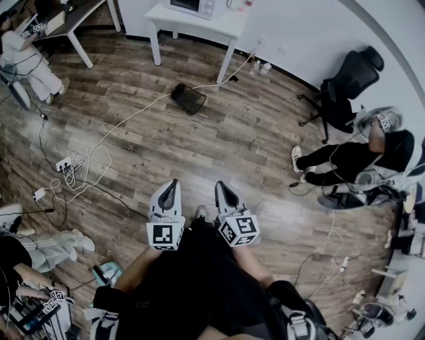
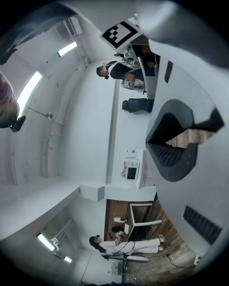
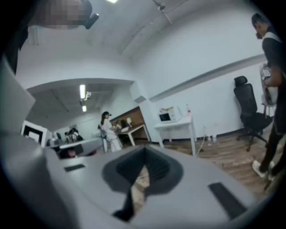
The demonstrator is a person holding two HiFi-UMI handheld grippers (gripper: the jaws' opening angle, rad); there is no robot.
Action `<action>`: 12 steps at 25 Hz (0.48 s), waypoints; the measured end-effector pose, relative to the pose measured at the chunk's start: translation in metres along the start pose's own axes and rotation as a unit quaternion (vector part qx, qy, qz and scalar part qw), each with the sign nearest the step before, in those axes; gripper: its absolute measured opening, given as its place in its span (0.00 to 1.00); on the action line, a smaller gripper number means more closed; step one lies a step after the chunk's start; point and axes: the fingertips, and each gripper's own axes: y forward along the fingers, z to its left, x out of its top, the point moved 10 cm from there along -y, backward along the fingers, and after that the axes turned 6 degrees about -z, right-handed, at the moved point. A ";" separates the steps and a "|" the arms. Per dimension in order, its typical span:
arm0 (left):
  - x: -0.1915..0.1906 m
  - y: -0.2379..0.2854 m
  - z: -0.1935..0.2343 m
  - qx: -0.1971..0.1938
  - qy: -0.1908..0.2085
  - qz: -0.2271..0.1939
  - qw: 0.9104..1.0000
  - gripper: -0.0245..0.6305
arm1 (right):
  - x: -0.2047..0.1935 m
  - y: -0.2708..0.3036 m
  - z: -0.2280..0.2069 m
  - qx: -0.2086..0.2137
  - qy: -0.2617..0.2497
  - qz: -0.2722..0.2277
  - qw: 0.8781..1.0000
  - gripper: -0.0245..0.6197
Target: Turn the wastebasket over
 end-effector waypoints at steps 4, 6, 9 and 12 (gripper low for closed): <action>0.001 0.001 -0.002 0.003 0.005 -0.005 1.000 0.09 | 0.005 -0.001 -0.002 0.000 -0.002 -0.002 1.000 0.09; 0.002 0.000 -0.005 0.003 0.008 -0.002 1.000 0.09 | 0.007 -0.004 -0.003 0.000 -0.001 -0.001 1.000 0.09; 0.001 -0.002 -0.008 0.006 -0.002 0.003 1.000 0.09 | 0.006 -0.006 -0.003 0.000 0.003 -0.006 1.000 0.09; -0.001 -0.001 -0.013 0.008 -0.002 0.004 1.000 0.09 | 0.004 -0.009 -0.007 -0.001 0.012 -0.009 1.000 0.09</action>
